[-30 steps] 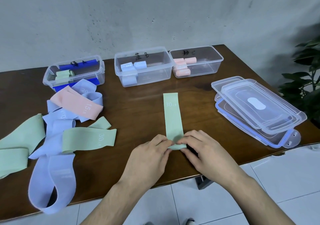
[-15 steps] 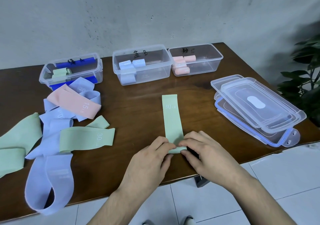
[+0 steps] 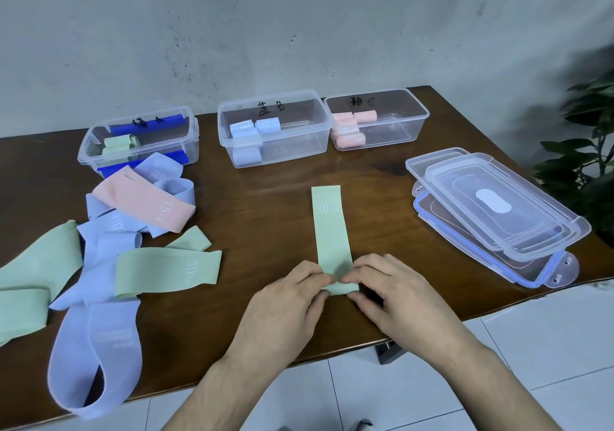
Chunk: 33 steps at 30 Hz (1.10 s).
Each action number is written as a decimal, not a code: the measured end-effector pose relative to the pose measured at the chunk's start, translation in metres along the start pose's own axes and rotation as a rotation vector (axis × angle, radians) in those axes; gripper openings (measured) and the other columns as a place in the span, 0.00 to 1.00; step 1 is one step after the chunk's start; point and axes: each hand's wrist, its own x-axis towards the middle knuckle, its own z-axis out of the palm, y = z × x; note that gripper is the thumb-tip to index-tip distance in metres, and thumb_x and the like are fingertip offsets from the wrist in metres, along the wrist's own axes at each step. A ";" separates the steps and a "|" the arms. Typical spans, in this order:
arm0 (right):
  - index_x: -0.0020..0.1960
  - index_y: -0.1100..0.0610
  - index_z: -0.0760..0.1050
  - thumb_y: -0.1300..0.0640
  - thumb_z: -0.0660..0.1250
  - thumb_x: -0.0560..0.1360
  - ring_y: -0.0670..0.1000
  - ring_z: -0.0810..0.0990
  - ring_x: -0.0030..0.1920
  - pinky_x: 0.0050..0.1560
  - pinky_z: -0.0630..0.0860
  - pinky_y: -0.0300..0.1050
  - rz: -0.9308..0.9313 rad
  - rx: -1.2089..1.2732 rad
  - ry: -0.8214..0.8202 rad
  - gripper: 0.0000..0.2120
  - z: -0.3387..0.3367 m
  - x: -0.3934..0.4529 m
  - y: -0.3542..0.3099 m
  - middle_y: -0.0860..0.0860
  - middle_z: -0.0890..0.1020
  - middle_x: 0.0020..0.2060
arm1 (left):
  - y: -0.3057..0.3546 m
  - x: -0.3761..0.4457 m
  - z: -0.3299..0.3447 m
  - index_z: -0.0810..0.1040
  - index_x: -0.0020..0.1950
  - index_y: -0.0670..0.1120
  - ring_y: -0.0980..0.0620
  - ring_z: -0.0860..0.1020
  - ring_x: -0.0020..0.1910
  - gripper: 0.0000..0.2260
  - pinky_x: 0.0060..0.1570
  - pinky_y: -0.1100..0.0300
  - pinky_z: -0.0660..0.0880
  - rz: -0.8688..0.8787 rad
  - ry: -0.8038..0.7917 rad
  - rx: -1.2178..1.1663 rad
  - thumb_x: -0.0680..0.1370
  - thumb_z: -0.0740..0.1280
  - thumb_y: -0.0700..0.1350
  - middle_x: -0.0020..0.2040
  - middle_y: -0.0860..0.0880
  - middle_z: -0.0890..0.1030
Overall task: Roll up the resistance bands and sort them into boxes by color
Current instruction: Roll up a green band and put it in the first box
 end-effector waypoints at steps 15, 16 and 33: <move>0.66 0.44 0.75 0.48 0.67 0.79 0.41 0.72 0.55 0.56 0.73 0.34 0.038 0.021 -0.040 0.16 -0.002 0.008 0.002 0.37 0.75 0.59 | -0.007 0.007 0.002 0.79 0.61 0.56 0.59 0.79 0.42 0.11 0.38 0.75 0.72 0.019 0.021 0.030 0.79 0.67 0.50 0.57 0.61 0.75; 0.65 0.44 0.76 0.49 0.68 0.79 0.41 0.72 0.54 0.55 0.73 0.33 0.040 0.025 -0.033 0.15 -0.002 0.008 0.001 0.37 0.75 0.59 | -0.007 0.009 0.001 0.78 0.62 0.56 0.59 0.79 0.43 0.11 0.39 0.75 0.71 0.018 0.014 0.031 0.80 0.66 0.50 0.58 0.62 0.75; 0.65 0.46 0.77 0.51 0.66 0.81 0.40 0.74 0.58 0.61 0.74 0.35 0.090 0.061 -0.035 0.13 -0.003 0.019 0.005 0.38 0.77 0.60 | -0.009 0.012 0.005 0.79 0.60 0.55 0.59 0.79 0.43 0.10 0.40 0.70 0.78 -0.003 0.085 -0.026 0.79 0.68 0.47 0.58 0.61 0.75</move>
